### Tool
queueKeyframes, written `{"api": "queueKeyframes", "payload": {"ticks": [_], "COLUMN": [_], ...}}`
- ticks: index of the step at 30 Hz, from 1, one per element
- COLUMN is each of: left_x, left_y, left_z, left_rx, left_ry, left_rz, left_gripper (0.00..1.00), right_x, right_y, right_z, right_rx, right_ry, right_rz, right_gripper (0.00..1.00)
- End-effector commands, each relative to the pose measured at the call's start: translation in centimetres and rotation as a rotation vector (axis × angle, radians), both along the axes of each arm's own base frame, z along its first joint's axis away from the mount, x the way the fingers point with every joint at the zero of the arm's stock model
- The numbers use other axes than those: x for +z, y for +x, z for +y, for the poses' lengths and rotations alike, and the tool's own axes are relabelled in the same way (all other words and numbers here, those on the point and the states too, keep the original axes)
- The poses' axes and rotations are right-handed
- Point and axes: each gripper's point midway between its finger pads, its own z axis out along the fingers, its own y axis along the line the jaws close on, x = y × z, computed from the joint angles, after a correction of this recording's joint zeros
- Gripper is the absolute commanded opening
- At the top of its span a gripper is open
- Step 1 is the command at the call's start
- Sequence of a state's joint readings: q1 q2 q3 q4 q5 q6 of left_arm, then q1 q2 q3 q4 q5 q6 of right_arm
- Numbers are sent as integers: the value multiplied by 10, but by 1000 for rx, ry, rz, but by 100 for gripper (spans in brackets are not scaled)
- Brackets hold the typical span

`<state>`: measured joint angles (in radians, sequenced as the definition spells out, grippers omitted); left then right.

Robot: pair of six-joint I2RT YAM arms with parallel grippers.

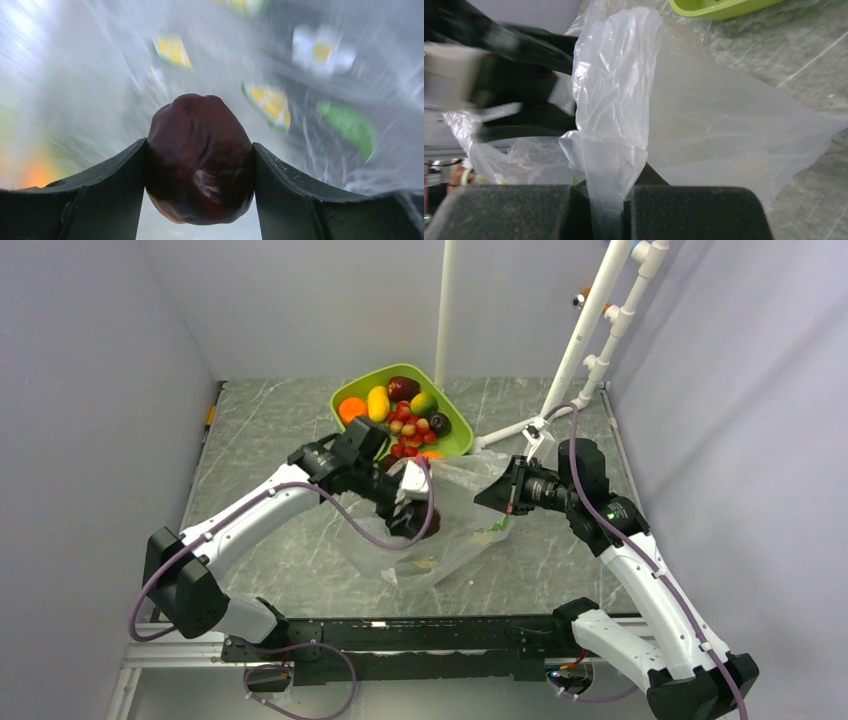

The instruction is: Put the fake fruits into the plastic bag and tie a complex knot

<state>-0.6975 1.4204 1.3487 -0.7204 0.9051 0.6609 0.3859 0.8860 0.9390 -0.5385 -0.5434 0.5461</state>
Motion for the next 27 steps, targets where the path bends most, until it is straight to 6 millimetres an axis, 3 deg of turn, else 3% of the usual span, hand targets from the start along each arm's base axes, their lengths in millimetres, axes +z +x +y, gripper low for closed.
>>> {"api": "queueKeyframes", "payload": {"ticks": [1,7,10,14,17,19,27], "left_x": [-74,-136,-147,-144,-117,-86,26], "left_y": [-11,-1,1,9,10,6,-13], "left_z": [45,87,83,64,46,37,23], "left_rx": [-97,-170,-173,-141,-102,-91,-66], "left_ry": [207,450,433,351,256,158,-122], "left_rz": [-186,-280,-285,-279,-245,-250,-225], "left_gripper": [40,49,56,76,84,98,99], "right_x": [1,-22,-45,-63,-67,-68,-70], "right_y": [-19,-20,-10,-1,-3,-7,-18], "right_z": [1,4,1,-2,0,1,7], "right_rx": [23,48,15,-5,1,11,63], "right_ry": [98,97,48,0,-15,-33,-70], "right_rz": [150,218,227,230,203,177,115], "right_gripper": [0,0,0,0,0,0,0]}}
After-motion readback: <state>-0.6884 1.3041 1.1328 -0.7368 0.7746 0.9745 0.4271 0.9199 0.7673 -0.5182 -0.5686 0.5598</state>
